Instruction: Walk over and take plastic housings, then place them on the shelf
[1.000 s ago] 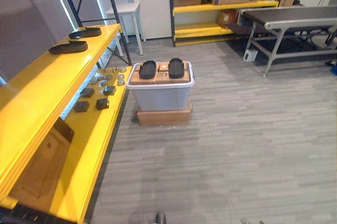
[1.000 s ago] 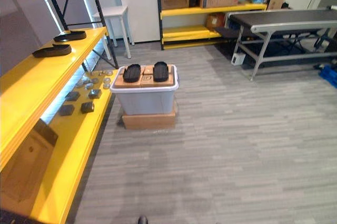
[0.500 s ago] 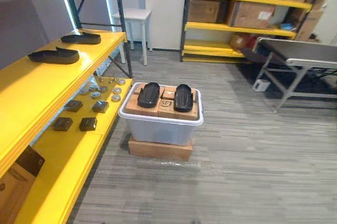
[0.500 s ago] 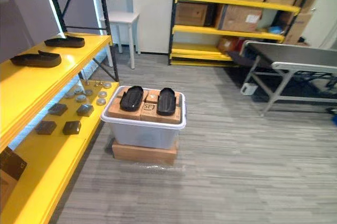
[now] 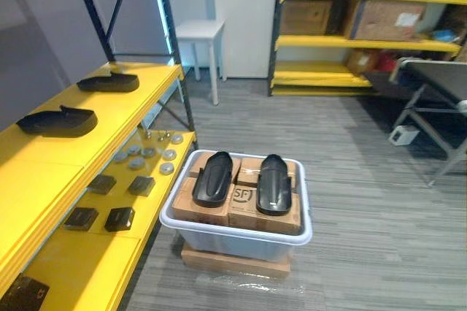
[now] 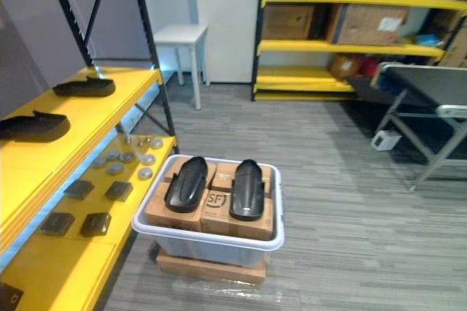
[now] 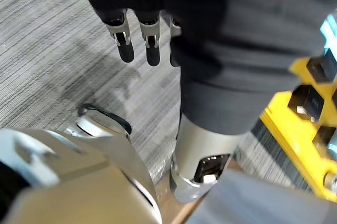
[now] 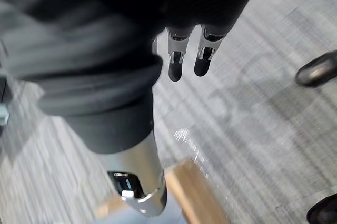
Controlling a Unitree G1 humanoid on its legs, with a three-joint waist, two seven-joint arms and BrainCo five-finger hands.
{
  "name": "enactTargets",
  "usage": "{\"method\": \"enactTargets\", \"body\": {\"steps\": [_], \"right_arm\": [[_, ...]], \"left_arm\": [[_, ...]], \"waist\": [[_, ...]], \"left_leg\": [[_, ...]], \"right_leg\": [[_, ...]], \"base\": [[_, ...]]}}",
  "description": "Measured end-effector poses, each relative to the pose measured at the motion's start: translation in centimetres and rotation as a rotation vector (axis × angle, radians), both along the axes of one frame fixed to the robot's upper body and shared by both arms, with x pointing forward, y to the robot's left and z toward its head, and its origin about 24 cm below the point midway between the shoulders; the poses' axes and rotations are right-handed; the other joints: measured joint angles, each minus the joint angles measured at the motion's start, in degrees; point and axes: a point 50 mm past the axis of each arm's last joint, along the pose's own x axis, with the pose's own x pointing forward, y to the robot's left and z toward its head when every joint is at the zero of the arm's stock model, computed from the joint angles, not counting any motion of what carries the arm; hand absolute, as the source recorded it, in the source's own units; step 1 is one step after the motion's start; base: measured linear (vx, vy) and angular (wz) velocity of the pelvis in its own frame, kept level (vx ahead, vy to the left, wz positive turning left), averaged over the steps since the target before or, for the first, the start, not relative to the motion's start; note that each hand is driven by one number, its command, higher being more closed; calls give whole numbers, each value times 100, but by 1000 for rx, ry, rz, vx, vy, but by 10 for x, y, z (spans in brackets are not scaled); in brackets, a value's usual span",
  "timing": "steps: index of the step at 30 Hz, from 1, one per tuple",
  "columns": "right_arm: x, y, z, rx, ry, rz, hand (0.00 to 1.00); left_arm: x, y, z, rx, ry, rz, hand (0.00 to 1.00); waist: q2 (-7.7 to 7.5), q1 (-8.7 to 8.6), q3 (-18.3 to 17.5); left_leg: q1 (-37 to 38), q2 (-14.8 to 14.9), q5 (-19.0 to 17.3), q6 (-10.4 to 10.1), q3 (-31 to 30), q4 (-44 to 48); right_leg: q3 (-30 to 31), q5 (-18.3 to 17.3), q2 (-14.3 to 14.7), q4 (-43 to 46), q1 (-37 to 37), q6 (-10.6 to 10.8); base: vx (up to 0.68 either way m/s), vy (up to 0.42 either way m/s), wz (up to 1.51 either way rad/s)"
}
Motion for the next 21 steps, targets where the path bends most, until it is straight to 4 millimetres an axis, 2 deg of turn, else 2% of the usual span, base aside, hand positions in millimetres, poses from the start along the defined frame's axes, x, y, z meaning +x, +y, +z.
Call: {"method": "enactTargets", "body": {"steps": [1,2,3,5,6,7,8,9,11,13,16,19,21], "right_arm": [[6,0,5,-20,-25,20,0],[18,0,13,-63,-71,61,0],[27,0,22,-115,-108,107,0],[33,-2,36,-180,-167,144,0],[39,-3,47,-226,-209,162,0],[40,-4,51,-247,-224,161,0],[39,-10,59,-313,-238,162,0],[38,-14,61,-347,-230,165,0],[49,-18,78,-445,-271,184,0],[66,-16,94,-504,-335,201,0],[87,-12,113,-552,-408,195,0],[121,-6,143,-594,-520,172,0],[146,2,170,-634,-609,157,0]], "left_arm": [[1,2,1,7,-1,-4,0],[4,9,3,30,-1,-31,0],[12,15,6,59,-10,-57,0],[33,25,17,112,-76,-75,0],[49,29,25,144,-133,-80,0],[54,30,28,158,-157,-83,0],[63,32,34,178,-196,-100,0],[63,24,31,161,-194,-99,0],[54,7,25,126,-189,-101,0],[57,-5,24,103,-198,-119,0],[63,-15,24,91,-213,-159,0],[71,-25,25,76,-232,-167,0],[77,-29,27,75,-241,-163,0]], "waist": [[7,-26,2],[59,-100,32],[53,-166,11],[70,-226,-9],[54,-305,-24],[2,-348,-49],[-144,-386,-80],[0,-381,-109],[211,-289,-255],[295,-271,-108],[265,-182,262],[267,-67,758],[308,79,1134]], "left_leg": [[180,7,-40,34,-1,-159],[488,38,-60,48,-16,-366],[760,57,-68,32,-96,-559],[965,143,-64,21,-218,-756],[963,165,-67,-21,-375,-777],[974,126,-81,-69,-461,-785],[1093,-53,-185,-237,-595,-789],[1157,60,-250,-322,-669,-808],[1137,254,-251,-359,-599,-930],[1112,353,-237,-374,-614,-1105],[917,349,-239,-392,-658,-1055],[343,195,-257,-420,-796,-723],[-12,86,-259,-418,-861,-497]], "right_leg": [[1,170,-54,676,-287,161],[-3,-85,-124,1584,-751,189],[-101,-533,-109,1663,-1019,59],[-138,-724,101,861,-1422,-63],[30,-658,283,-84,-1596,-101],[142,-454,339,-646,-1631,-165],[272,615,268,-1128,-1709,-382],[193,561,339,-1025,-1637,-379],[186,587,536,-1379,-1540,-412],[150,646,660,-1588,-1552,-492],[137,698,654,-1635,-1688,-506],[73,835,515,-1678,-2040,-464],[46,988,415,-1777,-2214,-418]], "base": [[481,130,-1],[511,51,20],[486,23,36],[399,-77,52],[348,-135,65],[339,-166,83],[277,-148,60],[331,-163,33],[281,-132,-15],[180,-114,-7],[16,-14,4],[-106,55,21],[-157,73,13]]}}
